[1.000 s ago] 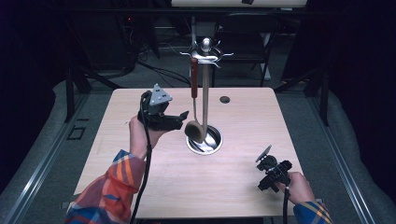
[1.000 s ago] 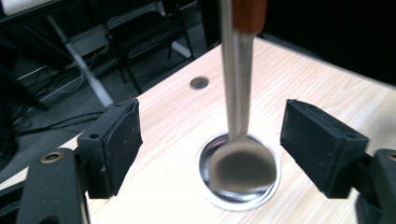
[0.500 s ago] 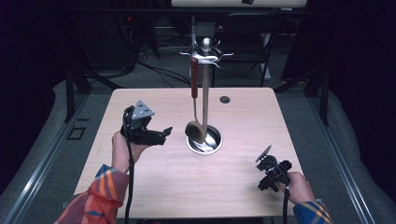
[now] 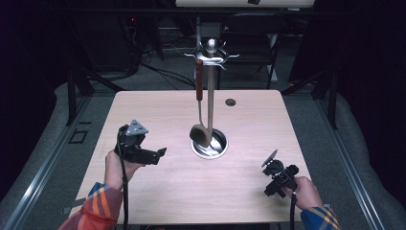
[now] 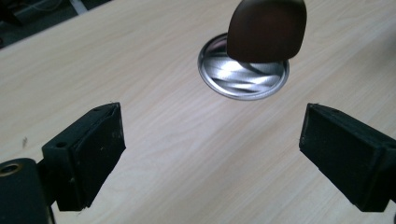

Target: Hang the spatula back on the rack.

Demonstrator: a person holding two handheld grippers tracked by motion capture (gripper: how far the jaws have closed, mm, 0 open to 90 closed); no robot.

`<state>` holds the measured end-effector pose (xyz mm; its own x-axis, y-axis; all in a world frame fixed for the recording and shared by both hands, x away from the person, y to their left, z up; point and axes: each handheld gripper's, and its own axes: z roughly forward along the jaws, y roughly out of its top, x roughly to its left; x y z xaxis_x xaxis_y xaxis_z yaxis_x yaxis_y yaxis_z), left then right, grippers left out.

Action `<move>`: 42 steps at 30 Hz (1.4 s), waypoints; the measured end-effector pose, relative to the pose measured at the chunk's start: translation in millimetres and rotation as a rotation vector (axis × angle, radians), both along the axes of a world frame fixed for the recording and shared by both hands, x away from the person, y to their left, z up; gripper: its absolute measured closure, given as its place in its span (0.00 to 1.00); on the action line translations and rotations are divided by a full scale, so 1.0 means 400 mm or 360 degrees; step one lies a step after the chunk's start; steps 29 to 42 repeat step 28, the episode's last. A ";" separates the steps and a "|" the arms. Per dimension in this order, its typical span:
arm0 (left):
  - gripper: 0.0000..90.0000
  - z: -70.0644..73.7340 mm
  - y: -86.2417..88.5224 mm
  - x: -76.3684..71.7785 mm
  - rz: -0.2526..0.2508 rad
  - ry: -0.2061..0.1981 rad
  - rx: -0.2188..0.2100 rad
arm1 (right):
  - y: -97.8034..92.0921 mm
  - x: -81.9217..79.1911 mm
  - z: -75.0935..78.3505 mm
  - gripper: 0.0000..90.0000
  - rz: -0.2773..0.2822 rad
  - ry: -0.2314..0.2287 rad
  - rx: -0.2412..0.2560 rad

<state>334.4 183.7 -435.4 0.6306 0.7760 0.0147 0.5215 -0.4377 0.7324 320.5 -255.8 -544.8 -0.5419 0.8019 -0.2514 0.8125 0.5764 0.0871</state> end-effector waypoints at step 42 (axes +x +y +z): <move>0.00 -0.218 0.024 -0.019 0.0008 0.0403 0.0252 | 0.001 0.000 -0.006 0.16 0.0029 0.0000 -0.0039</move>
